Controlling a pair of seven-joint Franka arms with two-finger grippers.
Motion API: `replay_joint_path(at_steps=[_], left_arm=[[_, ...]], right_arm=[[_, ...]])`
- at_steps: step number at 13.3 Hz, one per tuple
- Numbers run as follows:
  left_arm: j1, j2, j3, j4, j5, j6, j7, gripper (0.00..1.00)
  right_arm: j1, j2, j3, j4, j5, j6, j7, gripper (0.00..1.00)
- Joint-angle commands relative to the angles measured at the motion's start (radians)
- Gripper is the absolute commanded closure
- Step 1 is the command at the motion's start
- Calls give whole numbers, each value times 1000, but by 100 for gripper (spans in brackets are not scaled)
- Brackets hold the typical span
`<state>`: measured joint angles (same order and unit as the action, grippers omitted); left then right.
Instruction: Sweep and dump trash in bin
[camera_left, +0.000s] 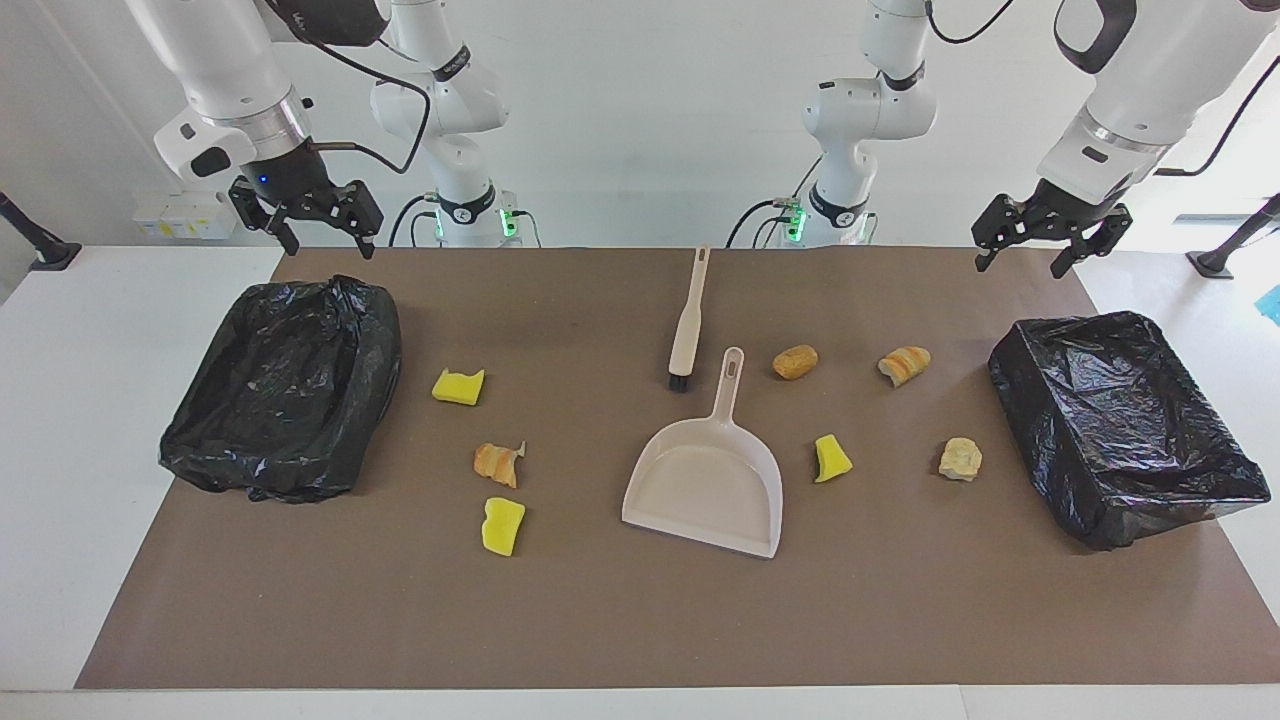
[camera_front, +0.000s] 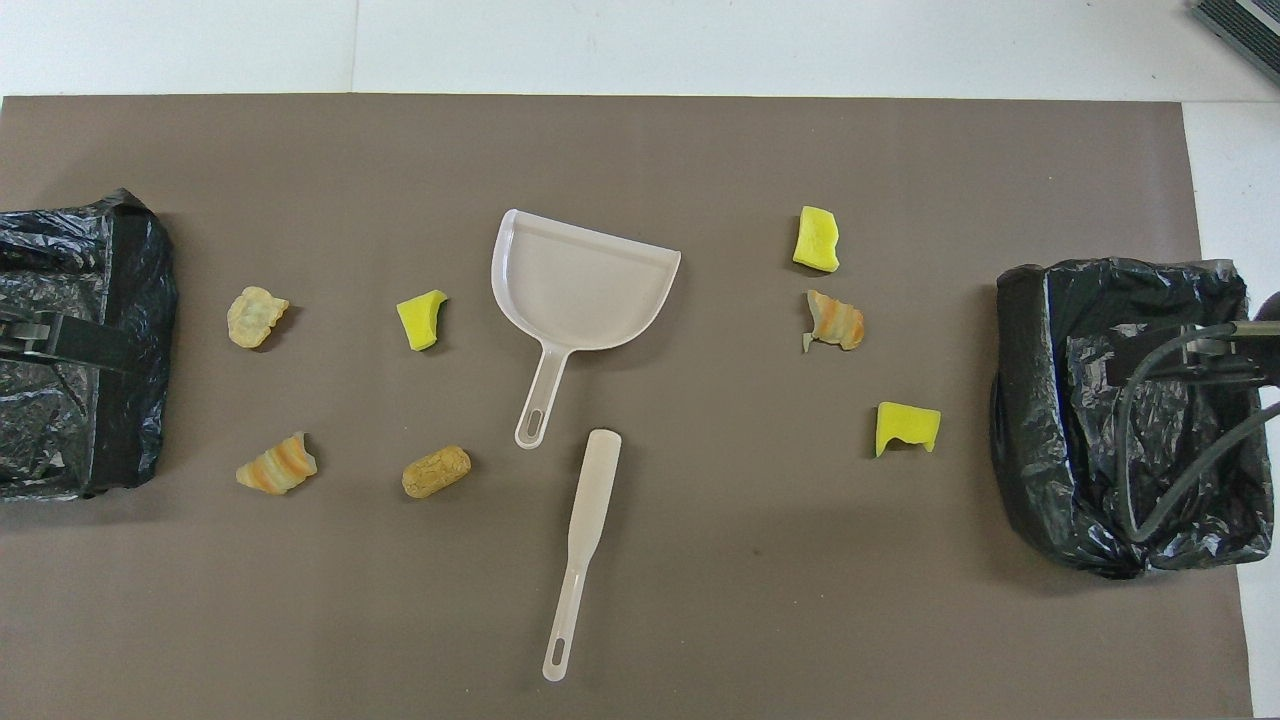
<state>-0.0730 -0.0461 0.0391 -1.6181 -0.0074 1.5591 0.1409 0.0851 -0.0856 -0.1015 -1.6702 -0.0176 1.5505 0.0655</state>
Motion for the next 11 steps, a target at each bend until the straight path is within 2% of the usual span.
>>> replay_joint_path(at_steps=[1, 3, 5, 7, 11], left_arm=[[-17, -18, 5, -35, -16, 22, 2, 0], [-25, -35, -5, -97, -14, 67, 3, 0], [-80, -87, -8, -216, -16, 163, 0, 0], [-118, -144, -10, -349, -16, 272, -3, 0], [-249, -186, -10, -503, -17, 357, -93, 0]], right_arm=[[2, 27, 11, -3, 19, 26, 75, 0], [5, 123, 17, 113, 21, -9, 100, 0], [28, 251, 51, 203, 25, -15, 215, 0], [50, 366, 65, 346, 28, -23, 296, 0], [111, 457, 97, 359, 47, 66, 414, 0]])
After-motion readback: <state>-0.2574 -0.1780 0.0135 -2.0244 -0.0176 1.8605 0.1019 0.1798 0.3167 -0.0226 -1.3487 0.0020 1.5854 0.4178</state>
